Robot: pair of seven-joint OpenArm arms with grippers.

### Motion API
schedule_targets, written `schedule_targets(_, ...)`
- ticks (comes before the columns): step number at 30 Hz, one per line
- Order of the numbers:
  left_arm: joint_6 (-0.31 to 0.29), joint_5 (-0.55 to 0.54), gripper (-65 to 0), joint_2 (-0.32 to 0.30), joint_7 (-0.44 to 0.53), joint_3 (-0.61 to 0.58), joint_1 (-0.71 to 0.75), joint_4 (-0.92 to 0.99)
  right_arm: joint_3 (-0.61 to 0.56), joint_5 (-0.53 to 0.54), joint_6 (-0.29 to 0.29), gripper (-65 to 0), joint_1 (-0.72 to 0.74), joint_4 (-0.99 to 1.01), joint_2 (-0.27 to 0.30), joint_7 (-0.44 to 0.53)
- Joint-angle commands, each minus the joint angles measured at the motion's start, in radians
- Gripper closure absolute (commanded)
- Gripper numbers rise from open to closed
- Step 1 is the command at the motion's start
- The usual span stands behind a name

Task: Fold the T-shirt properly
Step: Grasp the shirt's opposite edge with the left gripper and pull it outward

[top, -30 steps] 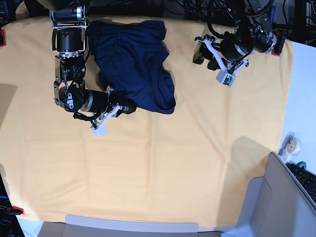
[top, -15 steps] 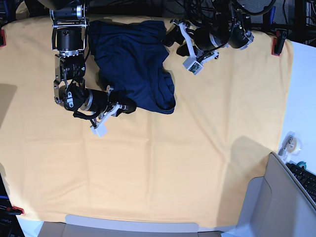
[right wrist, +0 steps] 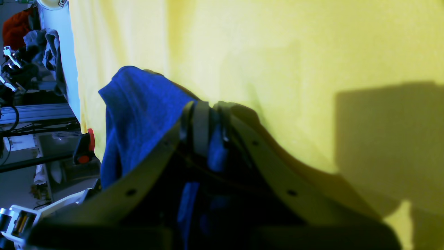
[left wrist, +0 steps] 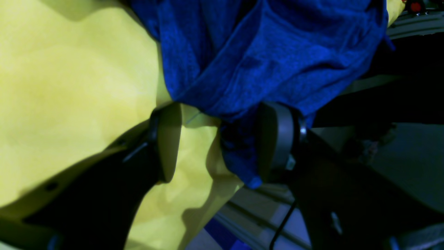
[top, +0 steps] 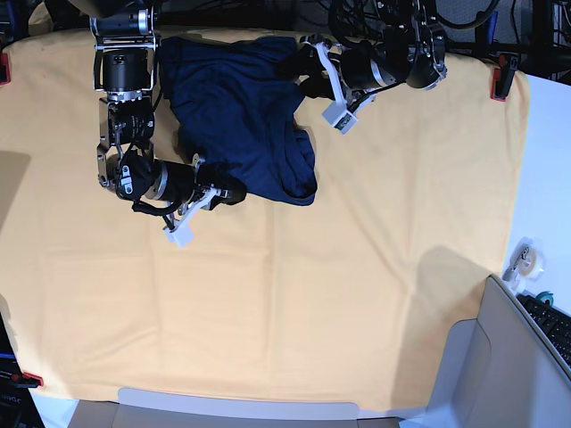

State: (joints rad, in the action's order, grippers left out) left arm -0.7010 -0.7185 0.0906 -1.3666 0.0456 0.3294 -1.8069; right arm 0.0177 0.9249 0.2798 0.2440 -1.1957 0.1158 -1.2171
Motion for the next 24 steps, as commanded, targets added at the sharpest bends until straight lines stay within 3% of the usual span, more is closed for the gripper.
schedule_targets(1,0.003,0.029,-34.3,-0.001,-0.030,-0.005,-0.008,0.000,-0.002,0.007,-0.015,0.0,-0.001,0.000,0.002,-0.019)
schedule_targets(8,0.003,0.029,-34.3,-0.032,-0.030,-0.080,-0.068,0.114,-0.002,0.007,-0.015,0.0,-0.001,-0.002,0.002,-0.019)
schedule_targets(17,0.003,0.029,-33.3,-0.035,-0.030,-0.091,-0.114,0.229,0.006,0.007,-0.015,0.0,0.002,-0.002,0.002,-0.019)
schedule_targets(19,0.003,0.027,-28.2,-0.035,-0.030,-0.091,-0.114,0.227,0.008,0.007,-0.015,0.0,0.007,-0.003,0.002,-0.019)
schedule_targets(24,0.003,0.027,-2.2,-0.044,-0.030,-0.105,-0.109,0.226,0.009,0.007,-0.015,0.0,0.028,-0.003,0.002,-0.019)
